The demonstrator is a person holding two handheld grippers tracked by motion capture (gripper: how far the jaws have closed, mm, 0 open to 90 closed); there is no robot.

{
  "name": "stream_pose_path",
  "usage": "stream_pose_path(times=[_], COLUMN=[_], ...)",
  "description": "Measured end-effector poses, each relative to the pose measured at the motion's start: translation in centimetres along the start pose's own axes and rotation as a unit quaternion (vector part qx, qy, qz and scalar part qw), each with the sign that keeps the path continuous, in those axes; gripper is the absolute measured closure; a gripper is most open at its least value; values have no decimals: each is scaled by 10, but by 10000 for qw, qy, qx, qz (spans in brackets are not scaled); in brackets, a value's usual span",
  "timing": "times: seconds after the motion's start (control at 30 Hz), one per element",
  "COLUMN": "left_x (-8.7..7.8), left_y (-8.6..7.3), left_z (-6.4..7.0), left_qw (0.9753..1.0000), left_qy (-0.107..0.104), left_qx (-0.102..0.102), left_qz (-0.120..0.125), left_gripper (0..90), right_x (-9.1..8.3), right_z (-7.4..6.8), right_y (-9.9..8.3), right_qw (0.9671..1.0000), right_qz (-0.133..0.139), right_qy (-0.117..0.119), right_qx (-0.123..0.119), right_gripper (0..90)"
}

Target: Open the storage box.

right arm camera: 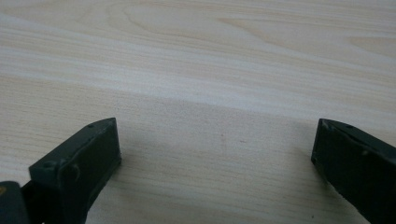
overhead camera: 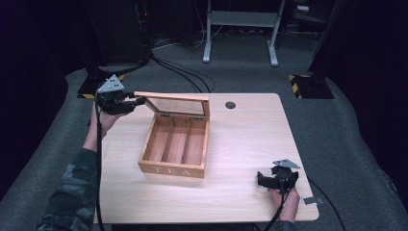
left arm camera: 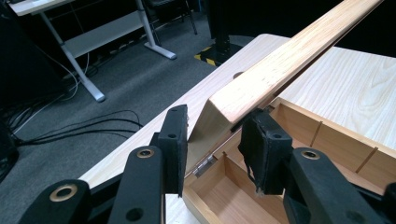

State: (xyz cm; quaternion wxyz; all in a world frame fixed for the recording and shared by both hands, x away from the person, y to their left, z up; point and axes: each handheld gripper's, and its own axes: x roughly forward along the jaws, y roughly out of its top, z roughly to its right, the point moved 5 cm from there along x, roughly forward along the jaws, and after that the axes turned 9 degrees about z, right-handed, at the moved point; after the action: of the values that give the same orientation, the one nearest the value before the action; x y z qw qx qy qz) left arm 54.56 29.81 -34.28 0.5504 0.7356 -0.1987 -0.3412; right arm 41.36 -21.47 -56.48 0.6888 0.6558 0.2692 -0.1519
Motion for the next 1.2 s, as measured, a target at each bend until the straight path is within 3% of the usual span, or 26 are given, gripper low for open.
stream_pose_path(times=[1.2], left_x=[2], left_y=[3], left_z=[-3], left_qw=[10000], left_qy=[-11], left_qx=[-13], left_qz=[-33], left_gripper=[621], right_x=[0], right_z=[0], right_y=[0], right_qw=[10000], right_qz=[-17], right_qy=[-3], right_qx=[-1], right_gripper=[7])
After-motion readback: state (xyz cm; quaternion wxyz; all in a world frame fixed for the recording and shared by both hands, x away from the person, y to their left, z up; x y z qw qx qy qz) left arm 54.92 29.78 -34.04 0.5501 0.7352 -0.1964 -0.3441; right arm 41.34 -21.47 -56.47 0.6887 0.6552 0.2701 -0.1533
